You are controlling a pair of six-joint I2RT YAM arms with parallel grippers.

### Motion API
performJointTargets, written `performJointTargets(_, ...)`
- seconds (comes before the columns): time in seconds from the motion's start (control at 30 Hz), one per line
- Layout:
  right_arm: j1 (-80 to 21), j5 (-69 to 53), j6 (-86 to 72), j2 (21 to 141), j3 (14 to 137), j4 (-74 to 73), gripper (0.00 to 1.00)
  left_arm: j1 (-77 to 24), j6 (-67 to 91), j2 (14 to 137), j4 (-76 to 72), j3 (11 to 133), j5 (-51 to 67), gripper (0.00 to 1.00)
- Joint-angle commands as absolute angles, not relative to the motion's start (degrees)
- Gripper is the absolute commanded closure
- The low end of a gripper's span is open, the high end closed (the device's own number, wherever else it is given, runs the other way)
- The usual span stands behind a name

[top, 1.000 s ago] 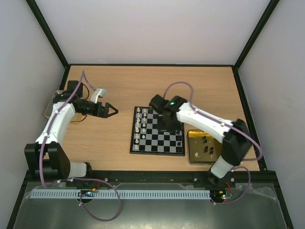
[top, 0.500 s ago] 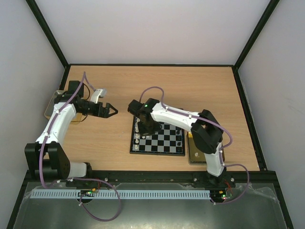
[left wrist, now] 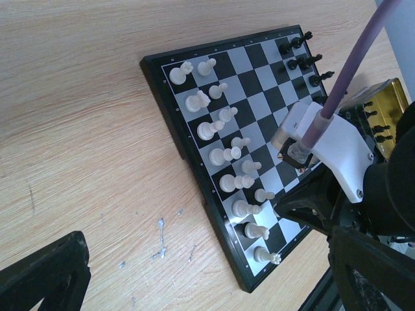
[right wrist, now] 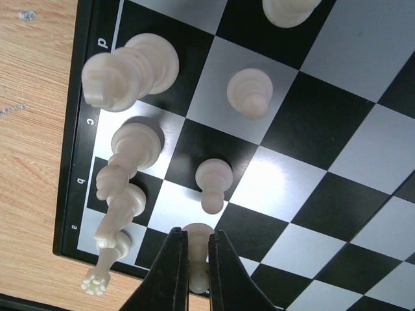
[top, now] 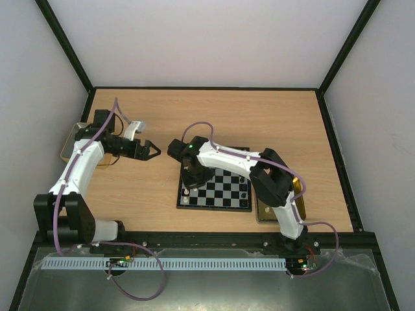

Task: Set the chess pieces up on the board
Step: Place the chess piece on the chessboard.

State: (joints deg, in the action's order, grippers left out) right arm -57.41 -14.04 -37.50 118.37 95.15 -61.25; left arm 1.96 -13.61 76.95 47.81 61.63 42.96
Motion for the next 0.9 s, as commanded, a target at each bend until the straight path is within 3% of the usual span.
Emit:
performJointTargets(0.0, -57.64, -14.74, -36.58, 120.36, 96.85, -63.05, 0.96, 1.76, -13.33, 77.47, 47.90, 61.03, 42.98, 0.00)
performJointTargets(0.87, -57.72, -16.25, -34.26, 121.48, 96.04, -62.08, 0.92, 1.76, -13.18, 77.09, 47.63, 60.82, 41.92, 0.01)
